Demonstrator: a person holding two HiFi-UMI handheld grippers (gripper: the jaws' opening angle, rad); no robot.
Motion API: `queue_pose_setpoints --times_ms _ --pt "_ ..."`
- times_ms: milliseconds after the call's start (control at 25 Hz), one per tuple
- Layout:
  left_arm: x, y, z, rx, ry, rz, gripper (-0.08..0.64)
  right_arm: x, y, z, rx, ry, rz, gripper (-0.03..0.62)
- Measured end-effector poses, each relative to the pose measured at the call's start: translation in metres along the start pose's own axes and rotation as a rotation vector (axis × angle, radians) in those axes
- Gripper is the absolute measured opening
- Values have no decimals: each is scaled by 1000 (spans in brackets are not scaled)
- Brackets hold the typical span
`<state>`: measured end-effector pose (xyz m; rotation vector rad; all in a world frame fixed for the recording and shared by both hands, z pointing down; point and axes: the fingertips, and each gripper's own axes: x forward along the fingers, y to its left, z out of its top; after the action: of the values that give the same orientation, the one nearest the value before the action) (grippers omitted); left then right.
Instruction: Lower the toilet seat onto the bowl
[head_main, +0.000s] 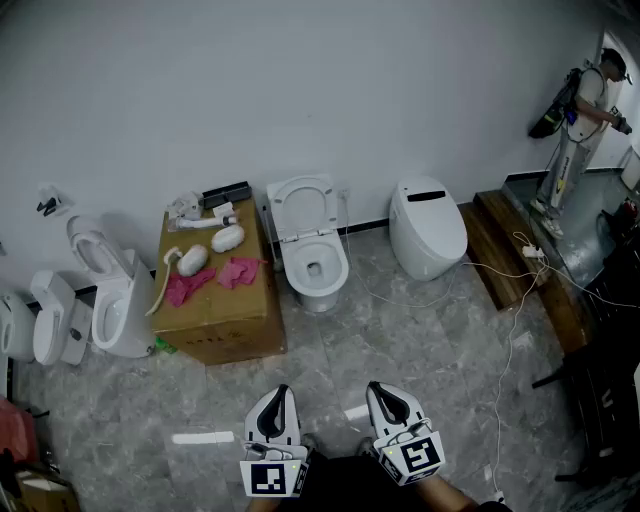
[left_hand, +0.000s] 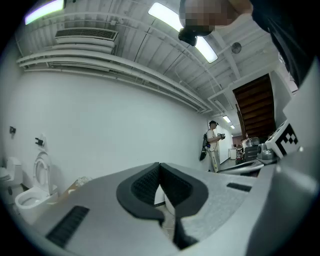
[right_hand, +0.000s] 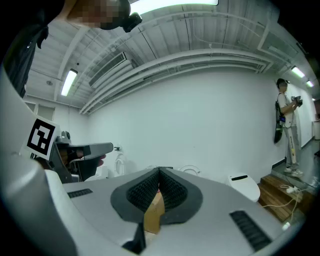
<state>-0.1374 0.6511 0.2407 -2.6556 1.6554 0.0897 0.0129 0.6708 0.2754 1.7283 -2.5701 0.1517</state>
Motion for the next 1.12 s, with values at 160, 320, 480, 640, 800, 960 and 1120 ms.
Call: queue_pose_setpoints --times_ms 160,320,480,640,800,960,1120 --pt "-2 3 1 -1 -2 -2 8 1 5 1 -2 -3 3 24" --pt "-6 9 1 -1 -9 -3 8 4 12 1 -3 -8 6 23" --pt "-11 20 0 -3 -9 -1 8 9 20 4 2 -31 -6 24" --pt "-14 37 2 -4 -14 3 8 20 33 8 10 -49 -6 25" --pt "-19 58 0 -12 -5 -1 8 33 51 6 2 -31 -10 25" --pt "-22 80 -8 -23 13 -12 8 49 68 2 10 -22 -20 25" --pt "-29 94 -20 -16 35 -30 8 57 81 -4 3 -22 -37 25"
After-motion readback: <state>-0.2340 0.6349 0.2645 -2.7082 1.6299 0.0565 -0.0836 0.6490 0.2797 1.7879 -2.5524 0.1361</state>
